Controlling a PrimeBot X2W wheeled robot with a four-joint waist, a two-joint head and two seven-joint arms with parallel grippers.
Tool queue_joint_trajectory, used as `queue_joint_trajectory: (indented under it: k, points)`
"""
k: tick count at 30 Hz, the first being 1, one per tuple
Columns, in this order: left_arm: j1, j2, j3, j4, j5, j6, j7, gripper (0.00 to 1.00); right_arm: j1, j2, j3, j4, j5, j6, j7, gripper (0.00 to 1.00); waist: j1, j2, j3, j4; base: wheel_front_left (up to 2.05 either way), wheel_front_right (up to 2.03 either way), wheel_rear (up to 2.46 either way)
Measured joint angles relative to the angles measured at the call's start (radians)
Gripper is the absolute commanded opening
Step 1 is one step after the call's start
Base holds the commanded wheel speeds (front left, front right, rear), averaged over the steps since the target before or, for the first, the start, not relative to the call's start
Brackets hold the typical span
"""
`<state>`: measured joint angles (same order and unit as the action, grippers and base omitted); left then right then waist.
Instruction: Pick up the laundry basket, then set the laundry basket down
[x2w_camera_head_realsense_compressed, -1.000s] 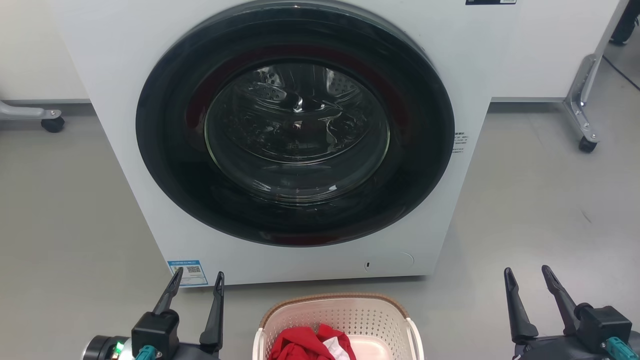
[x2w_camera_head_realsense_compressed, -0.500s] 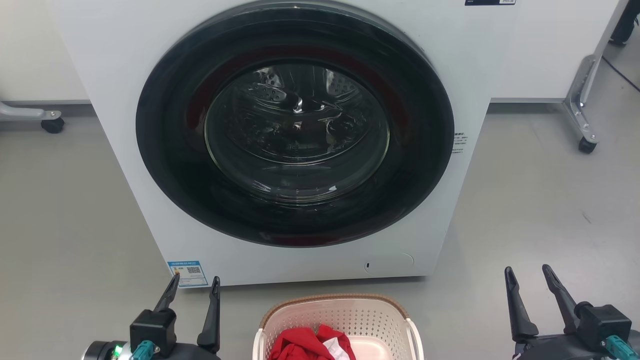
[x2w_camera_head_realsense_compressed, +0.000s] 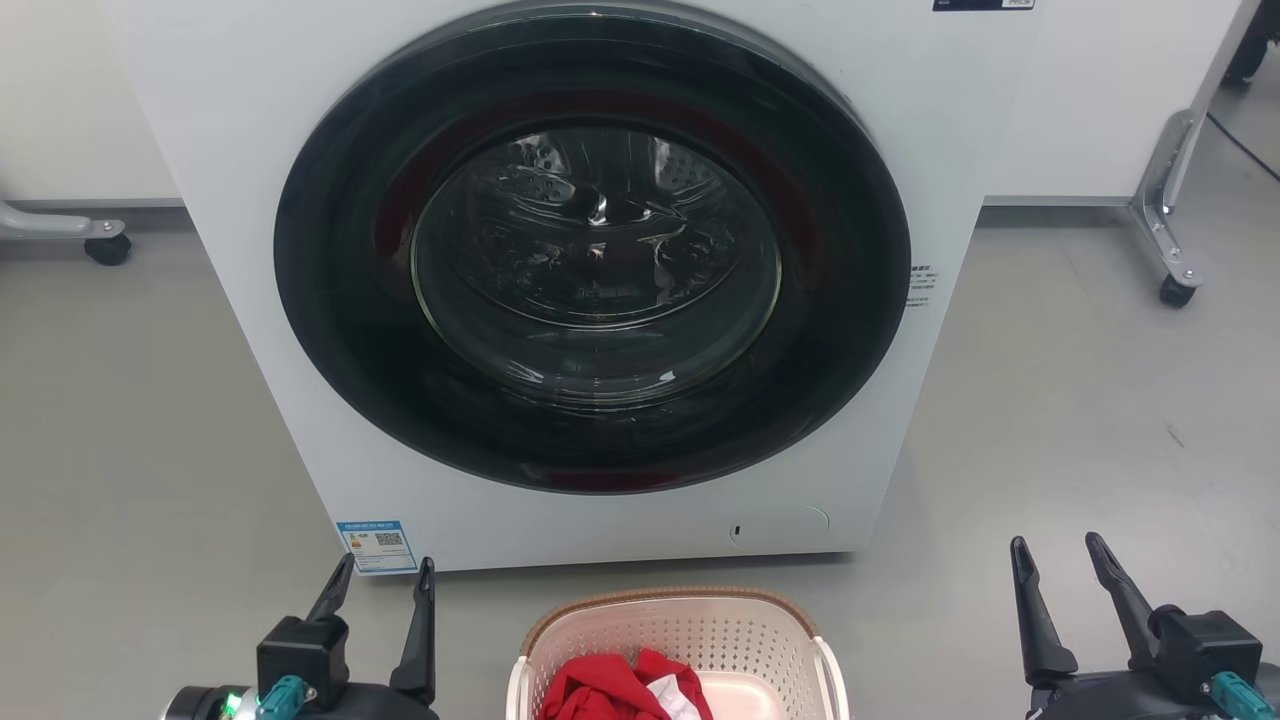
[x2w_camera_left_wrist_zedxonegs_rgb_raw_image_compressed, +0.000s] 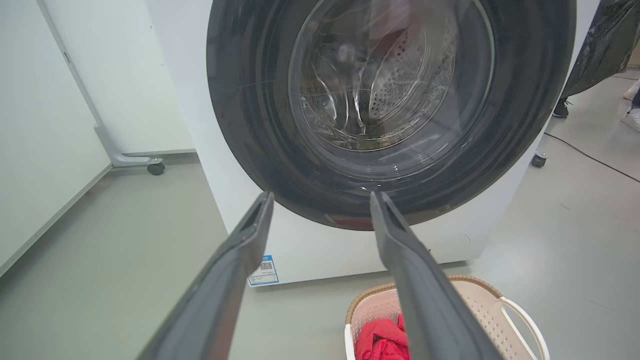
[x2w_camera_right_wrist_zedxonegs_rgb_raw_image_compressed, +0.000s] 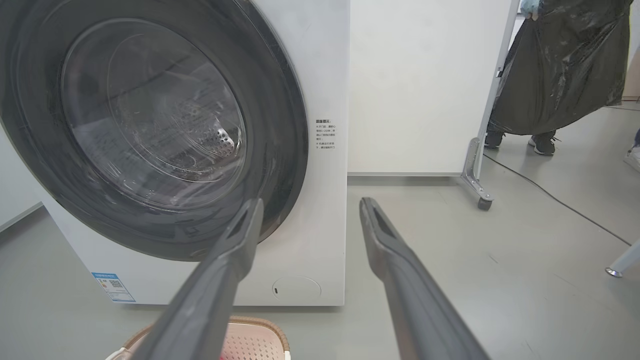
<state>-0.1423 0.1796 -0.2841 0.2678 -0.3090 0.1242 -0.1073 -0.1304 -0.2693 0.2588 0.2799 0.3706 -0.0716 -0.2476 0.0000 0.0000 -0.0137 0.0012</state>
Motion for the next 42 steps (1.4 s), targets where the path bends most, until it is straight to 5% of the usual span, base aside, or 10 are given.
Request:
queue_joint_trajectory:
  k: [19, 42]
  points:
    - [0.002, -0.014, 0.015, -0.028, 0.009, 0.0, 0.009, 1.0, 0.001, 0.0, 0.0, -0.013, 0.007, 0.0, 0.0, 1.0, 0.0, 0.0, 0.028, 0.004, 0.0, 0.0, 0.0]
    - [-0.083, -0.058, 0.028, -0.045, 0.003, 0.0, 0.018, 1.0, -0.078, 0.003, -0.015, -0.02, 0.025, -0.009, 0.036, 1.0, 0.0001, 0.0001, 0.285, 0.004, 0.0, 0.0, 0.0]
